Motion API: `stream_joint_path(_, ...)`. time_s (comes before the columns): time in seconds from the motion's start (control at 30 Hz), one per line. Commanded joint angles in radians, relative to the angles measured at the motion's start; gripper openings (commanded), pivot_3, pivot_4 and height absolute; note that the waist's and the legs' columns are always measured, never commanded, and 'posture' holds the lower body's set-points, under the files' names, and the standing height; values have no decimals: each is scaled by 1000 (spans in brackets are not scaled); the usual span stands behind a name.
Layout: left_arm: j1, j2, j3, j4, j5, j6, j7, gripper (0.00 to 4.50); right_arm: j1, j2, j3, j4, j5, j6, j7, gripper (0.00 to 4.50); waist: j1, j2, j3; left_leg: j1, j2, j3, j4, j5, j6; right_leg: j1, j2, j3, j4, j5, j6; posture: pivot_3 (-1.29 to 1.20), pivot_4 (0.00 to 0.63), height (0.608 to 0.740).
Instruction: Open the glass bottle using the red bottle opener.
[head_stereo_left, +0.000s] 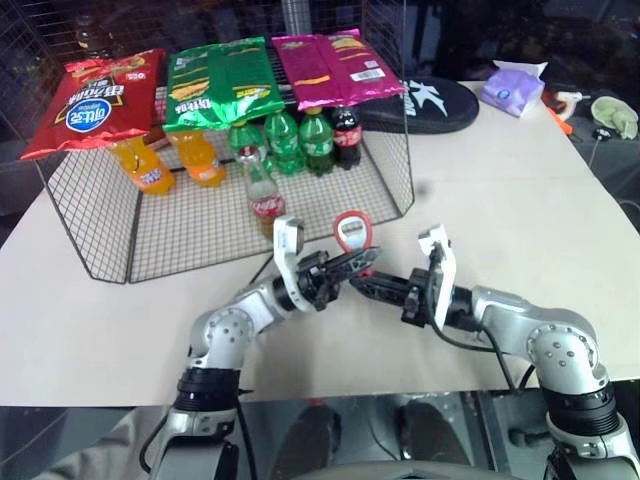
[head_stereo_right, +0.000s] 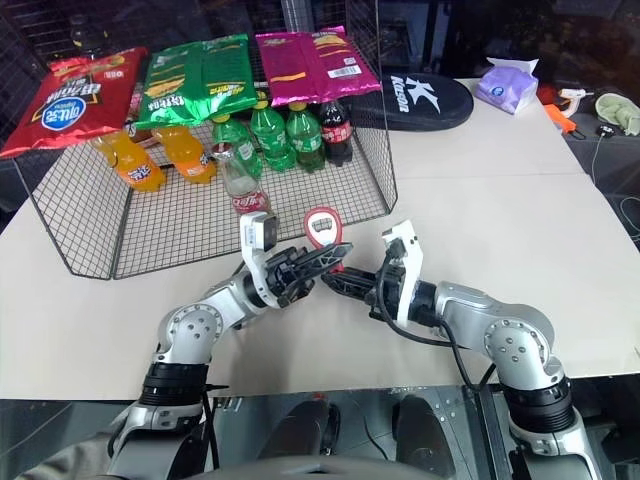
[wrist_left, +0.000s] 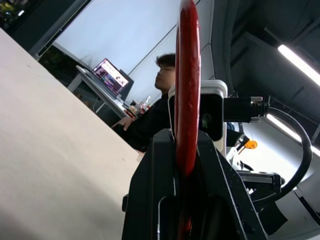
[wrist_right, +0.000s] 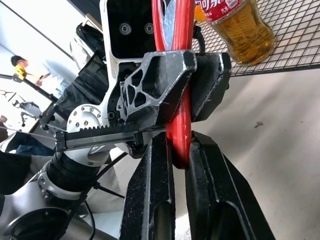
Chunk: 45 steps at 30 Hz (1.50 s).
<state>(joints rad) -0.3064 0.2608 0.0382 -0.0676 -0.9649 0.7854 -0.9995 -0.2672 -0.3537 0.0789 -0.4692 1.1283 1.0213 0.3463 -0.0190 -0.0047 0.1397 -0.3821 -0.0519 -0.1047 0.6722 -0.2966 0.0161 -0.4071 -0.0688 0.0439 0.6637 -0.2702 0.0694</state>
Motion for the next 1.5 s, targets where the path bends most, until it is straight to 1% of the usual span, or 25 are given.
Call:
stream_joint_path(0.03, -6, 18, 1, 7, 18, 16, 22, 0, -7, 0, 8, -32, -8, -9, 12, 60, 0, 0, 0, 0, 0, 0, 0, 0, 0, 0, 0, 0, 0, 0, 0, 0, 150, 740)
stream_joint_path(0.1, -10, 20, 2, 12, 23, 15, 26, 0, -6, 2, 11, -32, -15, -11, 14, 60, 0, 0, 0, 0, 0, 0, 0, 0, 0, 0, 0, 0, 0, 0, 0, 0, 150, 740)
stream_joint_path(0.17, -12, 25, -2, 13, 27, 18, 20, 805, -4, 6, 13, -31, -23, -14, 17, 0, 1, 0, 0, 0, 0, 0, 0, 0, 0, 0, 0, 0, 0, 0, 0, 0, 150, 740)
stream_joint_path(0.23, -16, 25, 0, 16, 38, 6, 24, 1165, -2, 10, 13, -31, -30, -18, 19, 0, 0, 0, 0, 0, 0, 0, 0, 0, 0, 0, 0, 0, 0, 0, 0, 0, 150, 740)
stream_joint_path(0.27, -19, 23, 4, 18, 44, -4, 28, 1894, -3, 13, 13, -28, -36, -21, 20, 0, 0, 0, 0, 0, 0, 0, 0, 0, 0, 0, 0, 0, 0, 0, 0, 0, 150, 740)
stream_joint_path(0.6, -69, 26, 66, 55, 46, -48, 24, 1894, 1, 11, 4, -18, -59, -27, 38, 0, 1, 0, 0, 0, 0, 0, 0, 0, 0, 0, 0, 0, 0, 0, 0, 0, 150, 740)
stream_joint_path(0.77, -93, 12, 104, 57, -6, -19, 34, 1894, -4, 9, 4, -10, -62, -29, 46, 0, 1, 0, 0, 0, 0, 0, 0, 0, 0, 0, 0, 0, 0, 0, 0, 0, 150, 740)
stream_joint_path(0.97, -83, 14, 105, 54, -17, 9, 34, 1894, -5, 11, 4, -5, -69, -32, 50, 0, 1, 0, 0, 0, 0, 0, 0, 0, 0, 0, 0, 0, 0, 0, 0, 0, 150, 740)
stream_joint_path(1.07, -79, 12, 101, 54, -12, 10, 37, 1067, -5, 14, 5, -5, -73, -34, 49, 0, 1, 0, 0, 0, 0, 0, 0, 0, 0, 0, 0, 0, 0, 0, 0, 0, 150, 740)
stream_joint_path(1.13, -77, 13, 95, 51, -10, 14, 36, 107, -4, 18, 6, -5, -76, -36, 50, 0, 0, 0, 0, 0, 0, 0, 0, 0, 0, 0, 0, 0, 0, 0, 0, 0, 150, 740)
stream_joint_path(1.17, -76, 14, 93, 50, -10, 15, 35, 44, -3, 20, 7, -5, -77, -37, 50, 0, 1, 0, 0, 0, 0, 0, 0, 0, 0, 0, 0, 0, 0, 0, 0, 0, 150, 740)
stream_joint_path(1.5, -75, 25, 81, 49, -2, 25, 24, 44, -5, 39, -2, 0, -80, -42, 56, 0, 1, 0, 0, 0, 0, 0, 0, 0, 0, 0, 0, 0, 0, 0, 0, 0, 150, 740)
